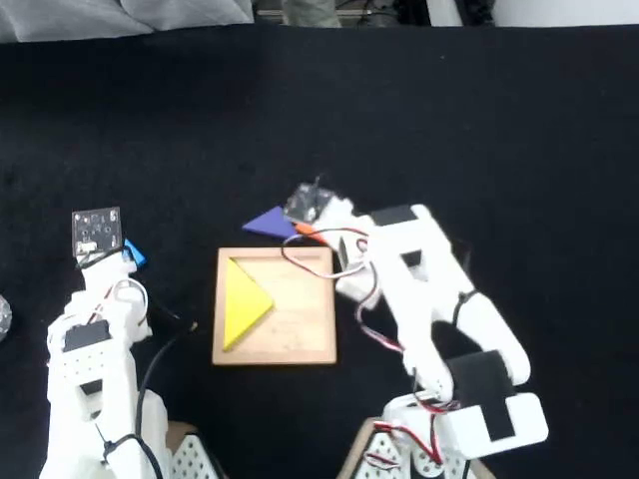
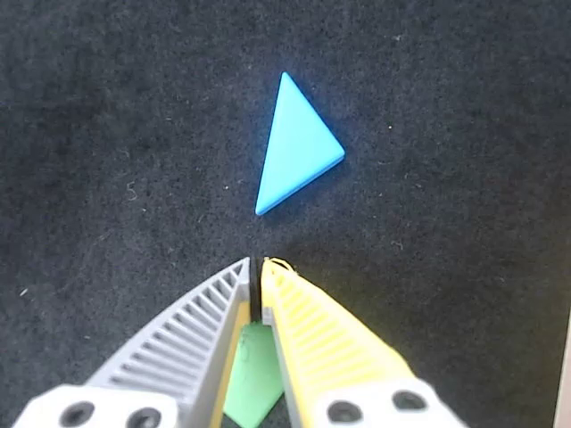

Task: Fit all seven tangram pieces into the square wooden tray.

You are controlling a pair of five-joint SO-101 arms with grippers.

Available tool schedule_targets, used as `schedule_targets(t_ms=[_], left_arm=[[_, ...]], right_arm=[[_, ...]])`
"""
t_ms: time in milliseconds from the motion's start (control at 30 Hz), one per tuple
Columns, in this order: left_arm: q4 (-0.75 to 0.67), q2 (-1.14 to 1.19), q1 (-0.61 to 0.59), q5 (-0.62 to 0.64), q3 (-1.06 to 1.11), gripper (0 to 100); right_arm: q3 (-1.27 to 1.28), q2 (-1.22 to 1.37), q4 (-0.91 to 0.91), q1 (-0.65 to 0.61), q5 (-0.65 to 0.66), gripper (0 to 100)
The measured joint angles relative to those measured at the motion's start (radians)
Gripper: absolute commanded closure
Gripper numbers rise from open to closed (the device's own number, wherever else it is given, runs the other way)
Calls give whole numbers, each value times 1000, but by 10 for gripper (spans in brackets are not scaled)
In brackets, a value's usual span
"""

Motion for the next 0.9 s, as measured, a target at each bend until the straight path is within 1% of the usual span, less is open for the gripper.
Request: schedule_targets(t_ms=[67, 267, 467, 767, 900], left_arm=[[0, 0, 0, 0, 0, 967], [0, 0, 0, 0, 0, 967], [0, 0, 0, 0, 0, 967], [0, 0, 0, 0, 0, 967], [0, 0, 0, 0, 0, 967]], right_arm=[[0, 12, -17, 0, -6, 694], [-43, 94, -51, 55, -6, 694], [-89, 143, -51, 66, -6, 694], [-92, 89, -37, 86, -6, 694], [-92, 81, -28, 91, 15, 694]])
